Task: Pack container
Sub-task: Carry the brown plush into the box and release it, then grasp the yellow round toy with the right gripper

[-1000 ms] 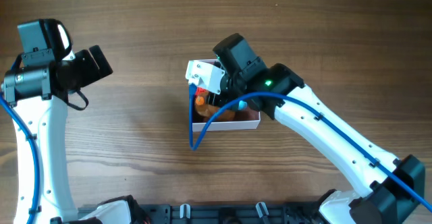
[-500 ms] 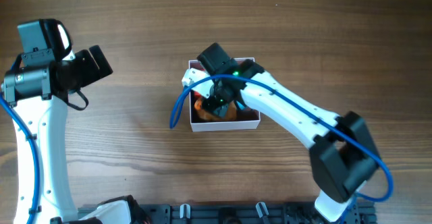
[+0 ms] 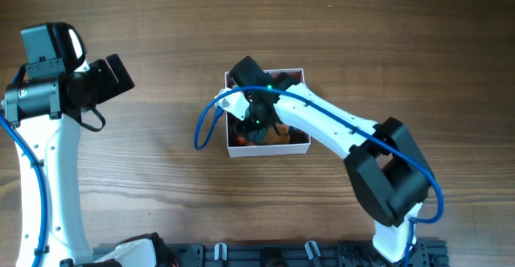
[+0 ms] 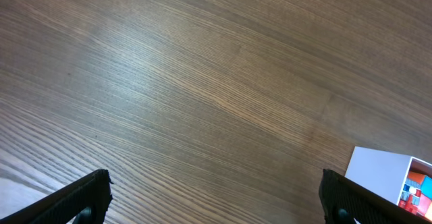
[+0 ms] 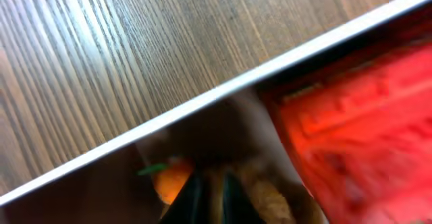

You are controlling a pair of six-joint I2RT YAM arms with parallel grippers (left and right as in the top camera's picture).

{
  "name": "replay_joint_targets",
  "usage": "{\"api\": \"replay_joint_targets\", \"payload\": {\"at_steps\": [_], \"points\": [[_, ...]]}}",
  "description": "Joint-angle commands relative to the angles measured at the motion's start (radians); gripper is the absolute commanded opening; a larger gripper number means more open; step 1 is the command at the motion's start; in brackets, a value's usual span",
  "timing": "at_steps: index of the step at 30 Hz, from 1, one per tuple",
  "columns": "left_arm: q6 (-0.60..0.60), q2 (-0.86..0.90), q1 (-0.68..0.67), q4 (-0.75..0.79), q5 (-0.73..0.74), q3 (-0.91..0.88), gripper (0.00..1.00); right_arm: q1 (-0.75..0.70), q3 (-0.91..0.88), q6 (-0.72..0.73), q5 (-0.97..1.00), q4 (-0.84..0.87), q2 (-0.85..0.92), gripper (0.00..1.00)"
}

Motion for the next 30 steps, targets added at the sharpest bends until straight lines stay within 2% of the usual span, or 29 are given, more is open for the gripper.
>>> {"api": "replay_joint_targets", "payload": {"at_steps": [1,2,3,4,6,7,8,9,11,12,13,16,18,22,30], "points": [[-0.01,0.007,0.005,0.0,-0.003,0.003,1.0,-0.004,0.06,0.047,0.058,-0.028,-0.114,0.11],[-0.01,0.007,0.005,0.0,-0.003,0.003,1.0,-0.004,0.079,0.11,0.087,-0.04,-0.159,0.12],[-0.01,0.007,0.005,0.0,-0.003,0.003,1.0,-0.005,0.09,0.145,0.146,-0.044,-0.226,0.22],[-0.01,0.007,0.005,0.0,-0.003,0.003,1.0,-0.007,0.091,0.156,0.186,-0.034,-0.275,0.23],[-0.01,0.007,0.005,0.0,-0.003,0.003,1.0,-0.025,0.091,0.311,0.343,-0.008,-0.364,0.24],[-0.01,0.007,0.005,0.0,-0.003,0.003,1.0,-0.051,0.091,0.422,0.426,-0.01,-0.422,0.36],[-0.01,0.007,0.005,0.0,-0.002,0.003,1.0,-0.083,0.091,0.508,0.468,-0.026,-0.467,0.57],[-0.01,0.007,0.005,-0.001,-0.003,0.003,1.0,-0.127,0.091,0.602,0.491,-0.056,-0.51,0.64],[-0.01,0.007,0.005,0.0,-0.002,0.003,1.0,-0.242,0.09,0.782,0.496,-0.145,-0.576,0.84],[-0.01,0.007,0.005,0.0,-0.003,0.003,1.0,-0.348,0.089,0.877,0.487,-0.219,-0.601,0.94],[-0.01,0.007,0.005,0.0,-0.002,0.003,1.0,-0.438,0.087,0.897,0.448,-0.272,-0.603,0.97],[-0.01,0.007,0.005,0.0,-0.003,0.003,1.0,-0.642,-0.013,0.89,0.27,-0.328,-0.56,1.0],[-0.01,0.007,0.005,0.0,-0.002,0.003,1.0,-0.684,-0.11,0.903,0.251,-0.314,-0.515,1.0],[-0.01,0.007,0.005,0.0,-0.002,0.003,1.0,-0.688,-0.314,0.905,0.192,-0.192,-0.359,1.0],[-0.01,0.007,0.005,0.0,-0.002,0.003,1.0,-0.668,-0.357,0.889,0.184,-0.109,-0.156,1.0]]}}
